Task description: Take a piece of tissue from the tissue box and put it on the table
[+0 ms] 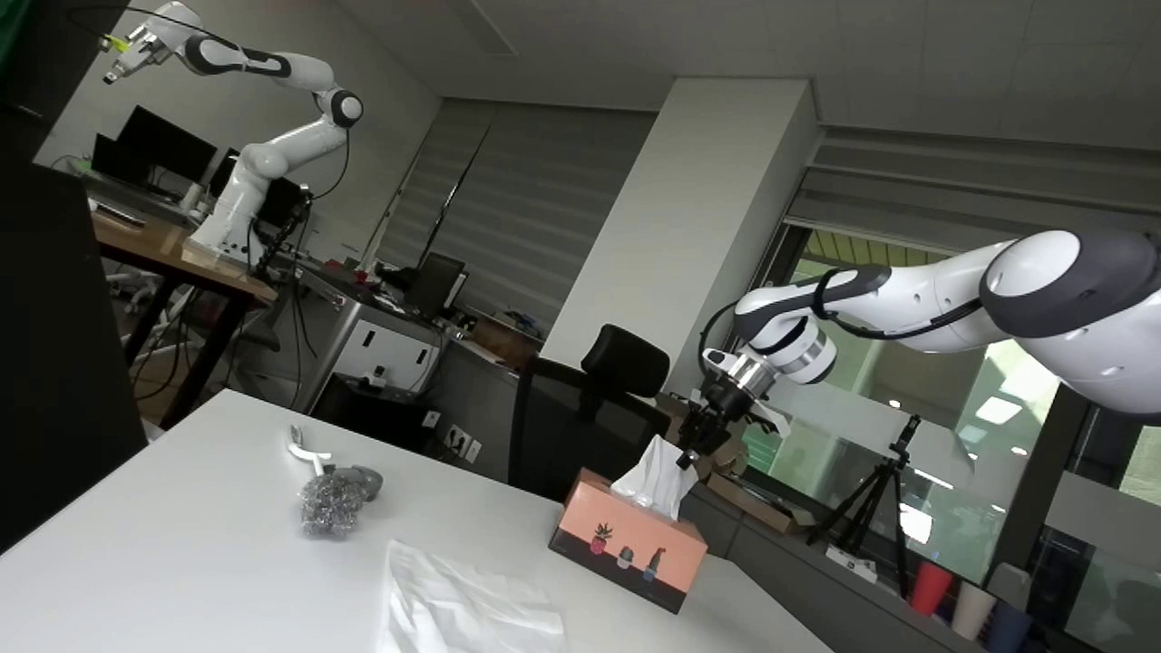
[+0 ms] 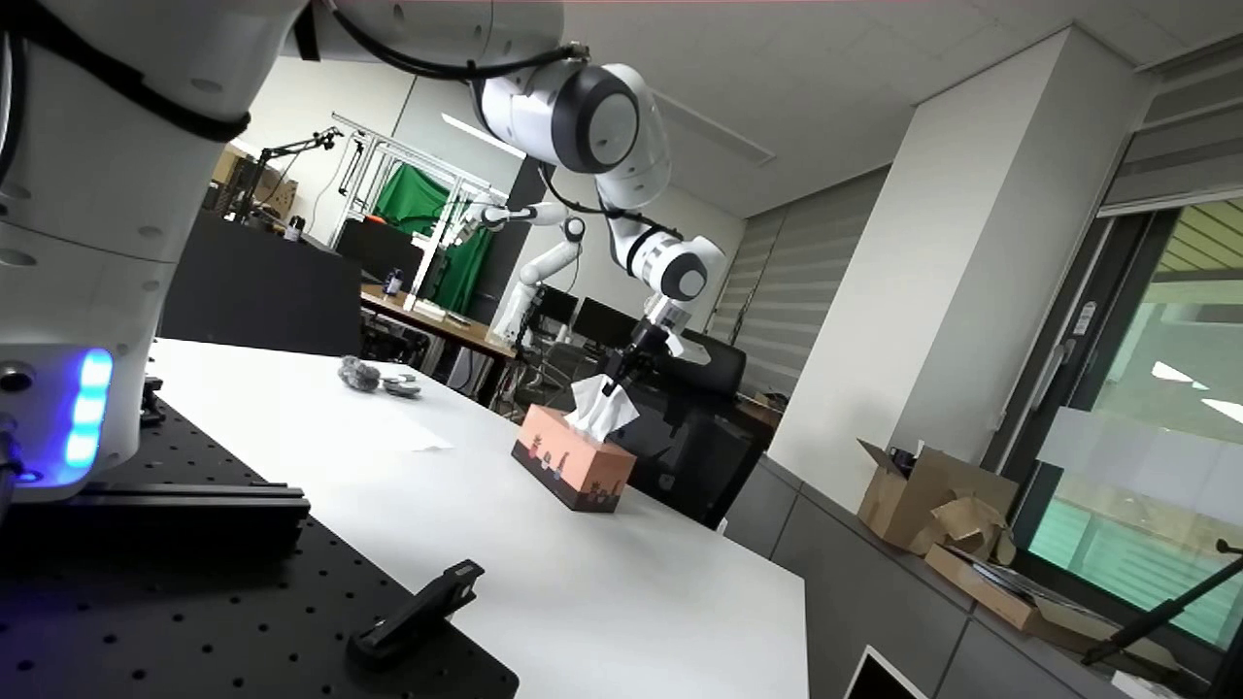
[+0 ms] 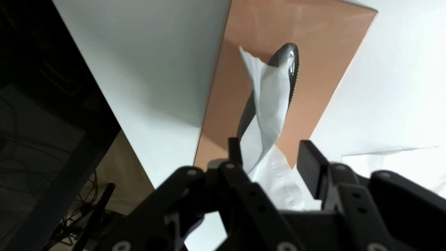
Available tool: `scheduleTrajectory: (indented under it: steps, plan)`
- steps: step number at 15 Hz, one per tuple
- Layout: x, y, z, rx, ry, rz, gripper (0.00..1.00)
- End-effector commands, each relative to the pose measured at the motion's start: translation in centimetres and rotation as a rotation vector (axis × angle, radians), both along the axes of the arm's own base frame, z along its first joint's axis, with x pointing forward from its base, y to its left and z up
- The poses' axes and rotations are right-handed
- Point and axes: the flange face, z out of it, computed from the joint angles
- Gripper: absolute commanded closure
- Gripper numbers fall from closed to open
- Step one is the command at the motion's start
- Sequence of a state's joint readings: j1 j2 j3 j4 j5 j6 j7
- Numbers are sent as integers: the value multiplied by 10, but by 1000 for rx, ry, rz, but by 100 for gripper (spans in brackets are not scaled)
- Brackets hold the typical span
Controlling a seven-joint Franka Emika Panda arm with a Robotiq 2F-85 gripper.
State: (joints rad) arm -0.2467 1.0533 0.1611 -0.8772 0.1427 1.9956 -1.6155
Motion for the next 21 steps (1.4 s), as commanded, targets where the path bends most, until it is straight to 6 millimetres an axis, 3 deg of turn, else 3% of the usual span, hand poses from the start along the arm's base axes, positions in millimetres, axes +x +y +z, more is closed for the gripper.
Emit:
scheduleTrajectory:
  steps: [1,3,7,13,17,21]
  plan:
    - [4,-3,9,5,17,-15,83]
    - [3,-4,13,2,37,-19,97]
    - [-2,-6,27,5,97,-13,100]
    - [-5,4,96,-14,64,34,100]
    - [-6,30,149,-42,6,87,100]
    - [-10,80,199,-56,-64,182,100]
